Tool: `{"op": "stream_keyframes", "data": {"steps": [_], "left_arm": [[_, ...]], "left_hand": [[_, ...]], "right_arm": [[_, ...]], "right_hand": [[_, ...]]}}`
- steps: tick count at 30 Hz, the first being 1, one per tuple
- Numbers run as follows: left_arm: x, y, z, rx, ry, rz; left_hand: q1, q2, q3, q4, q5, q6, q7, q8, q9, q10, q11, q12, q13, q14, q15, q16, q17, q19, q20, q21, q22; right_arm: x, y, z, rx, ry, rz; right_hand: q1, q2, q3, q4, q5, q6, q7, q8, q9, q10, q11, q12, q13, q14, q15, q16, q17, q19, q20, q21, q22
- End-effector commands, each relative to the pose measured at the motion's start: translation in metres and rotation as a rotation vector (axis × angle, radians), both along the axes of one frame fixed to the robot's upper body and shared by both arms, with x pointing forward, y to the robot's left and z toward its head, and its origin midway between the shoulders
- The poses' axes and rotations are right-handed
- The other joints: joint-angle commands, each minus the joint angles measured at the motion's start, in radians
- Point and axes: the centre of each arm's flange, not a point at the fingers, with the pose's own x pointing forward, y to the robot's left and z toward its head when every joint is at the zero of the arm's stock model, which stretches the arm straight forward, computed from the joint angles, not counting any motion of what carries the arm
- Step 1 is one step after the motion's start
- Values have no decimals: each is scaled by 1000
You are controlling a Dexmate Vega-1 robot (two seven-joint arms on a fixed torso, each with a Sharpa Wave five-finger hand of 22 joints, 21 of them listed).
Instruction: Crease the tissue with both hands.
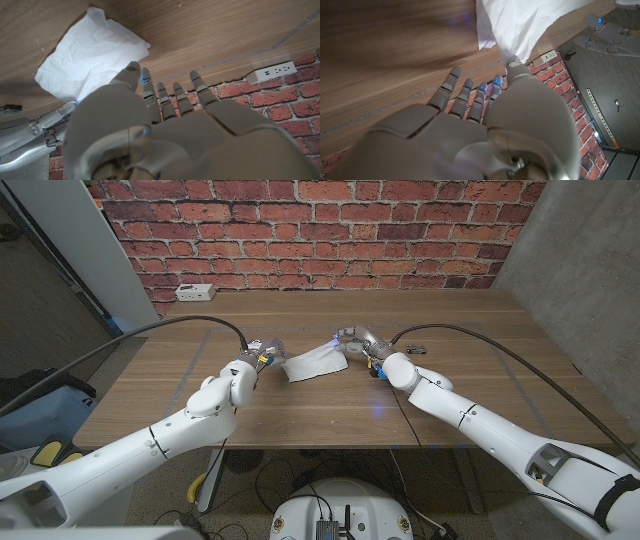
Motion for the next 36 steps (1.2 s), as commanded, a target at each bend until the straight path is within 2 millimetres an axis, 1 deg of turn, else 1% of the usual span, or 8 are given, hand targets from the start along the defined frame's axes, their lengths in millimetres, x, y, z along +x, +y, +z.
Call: {"op": "stream_keyframes", "data": {"steps": [1,7,13,17,22,26,30,36], "left_arm": [[-4,-2,0,6,-23,26],[-6,-3,-3,3,-21,-18],[-10,-6,-5,4,-12,-70],[-13,-9,-6,13,-1,-86],[-11,-12,-8,32,50,-104],[-9,-14,-8,50,93,-95],[-9,-18,-8,102,119,-33],[-11,-20,-10,115,118,6]], "left_hand": [[-10,1,5,6,4,-63,-16,0,3,-19,2,-3,2,-6,4,0,6,-7,2,9,5],[-6,8,9,5,5,-96,-36,5,2,-20,5,1,3,-5,5,2,7,-6,4,11,5],[1,14,16,5,7,-91,-41,15,1,-14,-12,5,3,5,0,6,8,-2,3,15,6],[1,13,18,7,7,-81,-39,22,0,12,-14,16,3,18,-8,10,8,-1,4,17,6],[-5,10,27,14,7,-66,-39,30,-2,68,-52,35,4,36,-13,13,9,-2,4,20,7],[-36,13,22,39,4,-54,-33,34,-3,77,-66,35,5,36,-16,13,14,-8,4,19,7],[-70,15,26,65,5,-87,6,21,-5,52,-56,20,5,9,-11,3,16,-33,8,12,6],[-112,17,37,99,6,-147,31,11,-7,19,-8,7,6,-30,3,-4,17,-76,12,-4,4]], "right_arm": [[2,0,-2,41,15,0],[0,2,-2,50,11,-16],[-1,4,-2,86,29,-31],[1,3,-3,143,59,-11],[3,3,-4,180,103,23],[4,2,-5,202,130,52],[5,1,-5,203,147,65],[2,-2,-7,215,109,68]], "right_hand": [[-62,-11,-25,28,2,-60,5,9,-4,-22,3,1,3,-9,-25,-4,6,-8,6,-6,2],[-97,5,-32,49,6,-67,6,17,-6,-28,3,4,3,-13,-29,-3,11,-11,-4,-6,3],[-88,2,-28,37,9,-77,7,19,-8,-36,5,5,3,-25,-26,-9,8,-14,0,-7,3],[-147,26,-40,77,7,-63,19,30,-7,-36,9,10,4,-31,-26,-8,15,-25,-12,-9,5],[-195,48,-39,115,7,-54,24,34,-7,-39,18,13,5,-41,-23,-7,25,-47,-21,-14,6],[-240,62,-25,159,10,-59,21,33,-7,-50,19,13,6,-63,-24,-8,38,-91,-28,-26,8],[-301,34,-31,200,9,-82,25,27,-8,-70,31,11,7,-86,-11,-13,48,-132,-17,-32,9],[-332,8,-49,202,9,-126,35,19,-9,-96,46,8,7,-107,10,-22,46,-153,1,-31,8]]}}
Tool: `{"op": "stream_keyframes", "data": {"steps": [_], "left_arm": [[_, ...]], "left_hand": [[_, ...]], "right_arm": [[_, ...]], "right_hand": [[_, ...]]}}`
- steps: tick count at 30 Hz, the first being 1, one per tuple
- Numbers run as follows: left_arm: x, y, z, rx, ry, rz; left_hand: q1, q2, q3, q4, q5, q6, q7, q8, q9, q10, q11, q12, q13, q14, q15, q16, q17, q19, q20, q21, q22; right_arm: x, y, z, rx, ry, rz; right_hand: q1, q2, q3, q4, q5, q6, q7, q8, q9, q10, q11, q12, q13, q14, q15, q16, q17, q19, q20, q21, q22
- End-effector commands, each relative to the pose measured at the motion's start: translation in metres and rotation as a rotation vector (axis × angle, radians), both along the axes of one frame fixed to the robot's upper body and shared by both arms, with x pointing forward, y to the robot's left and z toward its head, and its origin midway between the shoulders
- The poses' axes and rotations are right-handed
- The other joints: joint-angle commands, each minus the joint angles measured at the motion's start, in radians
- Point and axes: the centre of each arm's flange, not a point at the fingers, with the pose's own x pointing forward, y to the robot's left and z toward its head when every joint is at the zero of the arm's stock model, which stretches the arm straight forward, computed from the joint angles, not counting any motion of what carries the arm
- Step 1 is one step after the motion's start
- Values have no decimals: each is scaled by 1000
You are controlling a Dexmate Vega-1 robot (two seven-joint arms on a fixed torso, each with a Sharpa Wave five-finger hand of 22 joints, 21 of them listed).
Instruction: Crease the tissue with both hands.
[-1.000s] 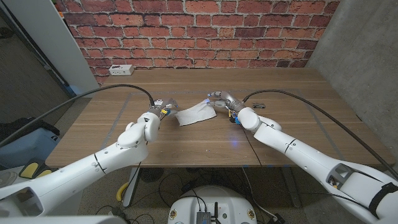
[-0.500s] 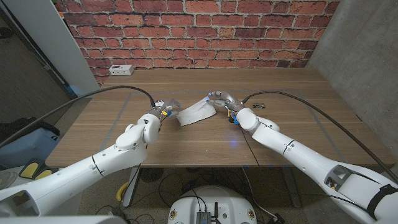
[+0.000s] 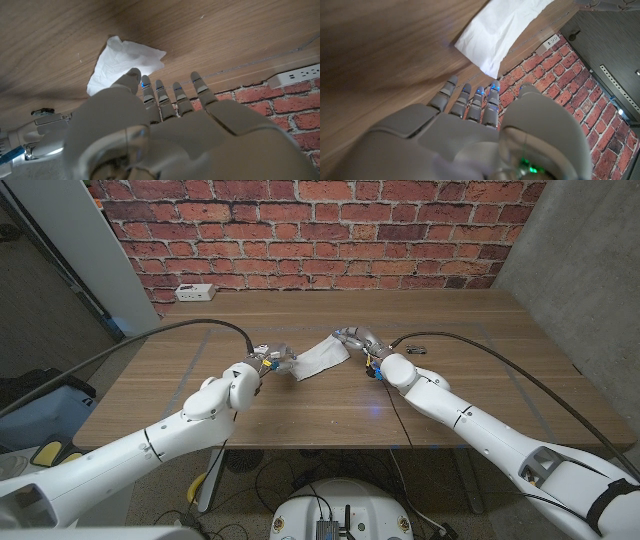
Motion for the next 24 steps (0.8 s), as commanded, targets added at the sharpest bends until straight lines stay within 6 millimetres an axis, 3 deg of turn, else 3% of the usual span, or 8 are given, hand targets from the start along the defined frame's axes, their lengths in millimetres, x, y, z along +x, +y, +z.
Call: {"op": "stream_keyframes", "data": {"steps": [1,2,5,8,11,15,19,24], "left_arm": [[0,1,-6,81,81,116],[-1,1,-6,81,74,119],[-4,-1,-5,89,50,131],[-9,-6,-6,104,-13,158],[-14,-12,-7,114,-82,179],[-16,-15,-8,113,-127,178],[-15,-21,-7,140,-138,184],[-13,-28,-6,193,-109,183]], "left_hand": [[-22,-4,7,17,6,-37,3,-6,0,-18,28,-6,3,-19,8,-4,2,-27,3,-10,2],[-28,-5,9,21,6,-48,-4,-6,0,-22,35,-6,3,-25,9,-4,2,-36,5,-14,2],[-35,-10,9,23,6,-64,-9,-9,0,-26,37,-7,3,-25,8,-3,1,-37,4,-14,2],[-90,-44,-20,41,-6,-69,-11,3,-2,-30,48,-3,4,38,-27,21,3,-30,-4,-9,2],[-139,-72,-48,53,-13,-35,-39,20,-4,-5,41,9,6,94,-48,38,9,-36,-9,-7,6],[-170,-114,-75,45,-12,22,-72,33,-4,14,24,16,8,80,-50,25,11,-71,5,-18,8],[-167,-153,-91,15,-4,68,-100,38,-3,22,-23,18,10,44,-43,10,8,-92,13,-24,9],[-154,-174,-97,-8,0,82,-91,36,-3,39,-46,24,11,19,-35,5,7,-103,21,-28,9]], "right_arm": [[-1,-9,-2,42,-27,12],[-2,-9,-2,31,-49,11],[-6,-9,-2,-9,-115,-8],[-11,-9,-2,-69,-184,-16],[-16,-9,-3,-121,-235,-32],[-20,-9,-4,-163,-268,-40],[-22,-10,-4,-186,-282,-28],[-21,-10,-2,-243,-241,4]], "right_hand": [[-5,-2,-1,-10,7,-25,6,-2,3,-9,7,1,3,-10,1,-4,2,4,9,6,3],[22,3,14,-34,9,-28,11,1,3,-8,13,4,2,0,-4,-3,-5,27,17,17,2],[113,28,74,-105,10,7,8,18,2,18,11,16,0,35,-33,5,-19,75,-14,37,0],[164,37,121,-142,14,76,-5,37,3,68,-17,32,-1,78,-47,25,-19,117,-28,54,-1],[209,32,153,-178,14,139,-15,51,2,121,-30,46,-2,118,-74,43,-21,148,-35,66,-2],[228,29,169,-195,10,206,-17,64,1,181,-45,62,-3,156,-85,65,-15,172,-34,76,-2],[228,28,177,-200,6,307,-9,85,1,275,-41,88,-2,217,-98,108,6,197,-34,88,-1],[229,34,191,-201,9,359,0,91,0,325,-32,101,-2,259,-118,136,21,213,-30,96,0]]}}
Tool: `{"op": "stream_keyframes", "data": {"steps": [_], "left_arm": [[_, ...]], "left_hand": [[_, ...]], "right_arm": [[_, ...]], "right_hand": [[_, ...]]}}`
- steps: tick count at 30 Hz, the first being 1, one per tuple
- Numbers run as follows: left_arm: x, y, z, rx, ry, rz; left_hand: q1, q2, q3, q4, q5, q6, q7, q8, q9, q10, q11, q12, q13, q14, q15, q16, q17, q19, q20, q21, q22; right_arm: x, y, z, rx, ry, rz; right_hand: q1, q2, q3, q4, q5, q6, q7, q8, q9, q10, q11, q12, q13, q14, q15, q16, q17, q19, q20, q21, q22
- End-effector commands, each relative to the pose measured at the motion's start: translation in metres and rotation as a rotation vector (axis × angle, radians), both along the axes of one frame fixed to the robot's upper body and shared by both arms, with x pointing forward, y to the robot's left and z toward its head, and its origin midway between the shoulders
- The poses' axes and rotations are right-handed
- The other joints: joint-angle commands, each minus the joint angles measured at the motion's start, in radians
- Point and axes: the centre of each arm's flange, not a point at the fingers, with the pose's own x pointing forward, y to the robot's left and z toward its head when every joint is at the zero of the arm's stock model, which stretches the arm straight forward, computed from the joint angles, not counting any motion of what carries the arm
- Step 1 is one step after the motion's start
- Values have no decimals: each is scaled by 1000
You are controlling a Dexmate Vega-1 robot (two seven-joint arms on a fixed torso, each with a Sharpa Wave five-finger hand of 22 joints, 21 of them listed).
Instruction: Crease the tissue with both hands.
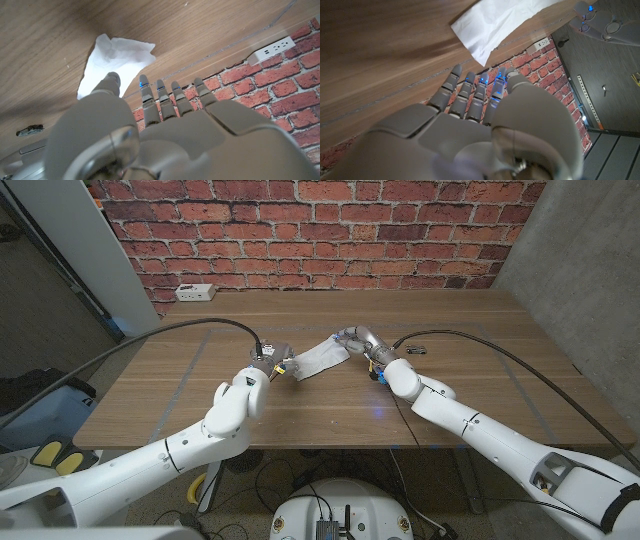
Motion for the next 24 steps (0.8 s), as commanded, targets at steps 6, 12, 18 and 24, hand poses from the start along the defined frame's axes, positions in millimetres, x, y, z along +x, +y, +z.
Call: {"op": "stream_keyframes", "data": {"steps": [6,12,18,24], "left_arm": [[1,-21,2,119,19,36],[4,-28,0,145,13,48],[6,-33,-3,186,4,78],[11,-35,-9,198,18,71]], "left_hand": [[15,-31,-8,-33,10,37,23,4,2,56,-30,26,7,-22,8,1,-1,-19,4,-7,1],[20,-40,-12,-42,12,20,31,-6,2,63,-21,26,8,-26,14,2,-1,-23,6,-8,0],[35,-37,-10,-54,15,9,29,-12,3,68,-4,25,9,-25,18,5,-2,-18,2,-6,0],[65,-14,5,-69,17,9,37,-12,5,74,4,24,10,-19,22,9,-2,-14,5,-4,-1]], "right_arm": [[-2,1,1,-172,41,39],[2,1,3,-194,73,40],[3,2,3,-201,84,46],[4,2,3,-202,82,44]], "right_hand": [[-46,-11,9,27,-6,-44,3,-41,0,-35,18,-26,0,-28,-80,-19,0,-2,15,4,3],[-116,-28,-17,60,-13,-67,9,-60,0,-52,31,-41,0,-52,-58,-32,0,-25,32,-5,2],[-123,-30,-20,59,-12,-68,15,-63,0,-62,35,-46,0,-64,-53,-37,-1,-31,37,-7,2],[-125,-30,-20,56,-11,-68,16,-64,0,-66,36,-50,0,-69,-48,-40,-2,-37,38,-10,2]]}}
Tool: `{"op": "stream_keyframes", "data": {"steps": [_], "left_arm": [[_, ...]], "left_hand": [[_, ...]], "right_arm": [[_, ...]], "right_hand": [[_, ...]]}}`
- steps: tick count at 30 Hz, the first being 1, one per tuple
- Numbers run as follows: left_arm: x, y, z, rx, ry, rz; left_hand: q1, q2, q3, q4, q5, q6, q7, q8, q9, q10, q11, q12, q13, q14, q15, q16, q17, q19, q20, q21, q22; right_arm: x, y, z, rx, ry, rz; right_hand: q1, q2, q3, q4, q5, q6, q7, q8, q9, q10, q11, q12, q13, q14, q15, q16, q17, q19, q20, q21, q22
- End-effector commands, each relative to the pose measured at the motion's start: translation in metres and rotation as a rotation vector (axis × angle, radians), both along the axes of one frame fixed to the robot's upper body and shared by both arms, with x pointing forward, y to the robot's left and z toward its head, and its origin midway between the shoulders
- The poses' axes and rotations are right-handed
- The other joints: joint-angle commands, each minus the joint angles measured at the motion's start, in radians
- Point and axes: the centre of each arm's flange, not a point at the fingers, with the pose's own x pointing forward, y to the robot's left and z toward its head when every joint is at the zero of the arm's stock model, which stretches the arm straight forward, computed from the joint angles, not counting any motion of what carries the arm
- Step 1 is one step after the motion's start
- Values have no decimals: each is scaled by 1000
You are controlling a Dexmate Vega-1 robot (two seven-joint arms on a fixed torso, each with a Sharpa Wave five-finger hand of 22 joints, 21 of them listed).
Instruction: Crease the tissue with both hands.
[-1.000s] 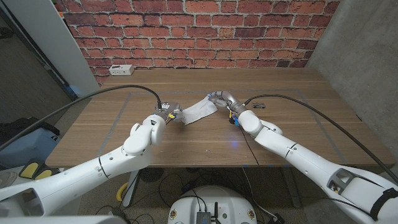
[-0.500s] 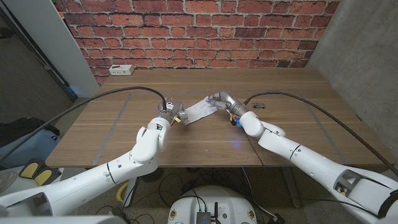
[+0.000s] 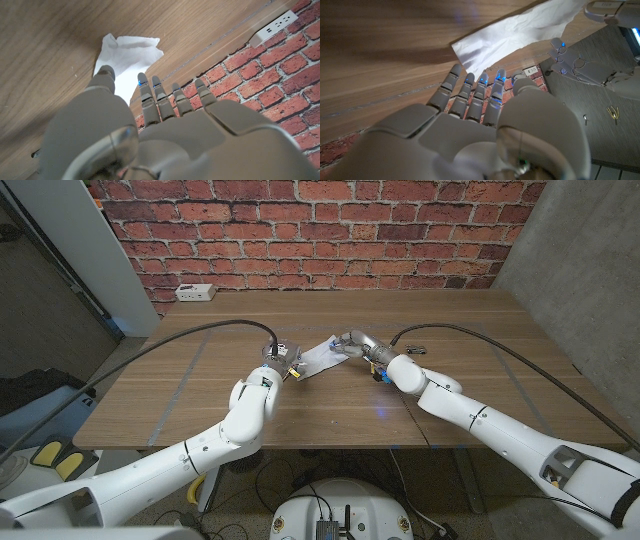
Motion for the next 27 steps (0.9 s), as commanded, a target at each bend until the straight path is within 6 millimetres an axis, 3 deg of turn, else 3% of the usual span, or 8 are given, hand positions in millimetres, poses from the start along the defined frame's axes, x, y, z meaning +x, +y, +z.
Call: {"op": "stream_keyframes", "data": {"steps": [1,11,14,18,23,24,27], "left_arm": [[4,-10,-5,91,1,27],[11,-12,-13,120,4,60],[15,-12,-17,124,11,62],[18,-11,-19,108,39,41],[16,-12,-16,84,45,23],[15,-11,-15,69,49,11],[9,-10,-11,44,25,-4]], "left_hand": [[37,26,16,-19,5,-1,5,0,3,6,-2,2,6,7,7,9,2,5,6,4,2],[100,70,48,-50,-3,1,-4,1,6,23,-12,2,8,18,0,13,1,19,10,11,1],[119,75,54,-58,-5,1,-8,1,7,29,-28,3,10,23,-4,14,0,25,11,14,1],[126,75,55,-60,-7,-1,-11,0,7,35,-23,5,11,29,-5,15,-1,30,9,16,0],[89,72,34,-37,-16,0,-8,0,8,38,4,4,14,34,-5,17,3,26,6,15,0],[59,90,27,-15,-17,1,-5,0,9,40,13,4,14,34,-4,18,7,23,3,15,1],[27,127,29,10,-12,4,4,0,9,40,32,2,15,35,4,19,11,15,9,14,3]], "right_arm": [[3,0,4,-29,15,1],[5,3,6,-49,20,15],[5,3,7,-51,17,18],[4,3,8,-53,12,18],[5,4,9,-61,8,12],[5,4,9,-64,6,7],[6,5,10,-65,5,9]], "right_hand": [[-8,-2,1,0,1,-2,2,-1,0,-5,3,-8,0,-5,-50,-2,-1,-6,0,-5,1],[2,-4,5,-15,3,6,2,0,0,-6,-8,-10,-1,-10,-53,-6,-5,-8,4,-6,1],[2,-4,5,-17,3,12,2,2,1,-6,-9,-11,-1,-10,-50,-7,-6,-10,6,-7,1],[-1,-6,5,-18,3,17,3,3,1,-7,-3,-12,-1,-11,-46,-9,-8,-9,7,-7,1],[0,-5,7,-21,3,18,5,2,1,-9,-1,-13,-1,-12,-46,-10,-9,-11,7,-7,0],[1,-4,7,-22,3,17,6,1,1,-9,-1,-13,-1,-12,-46,-10,-9,-11,7,-7,0],[3,-3,8,-25,3,17,6,1,1,-15,-3,-16,-1,-13,-47,-11,-10,-10,7,-7,0]]}}
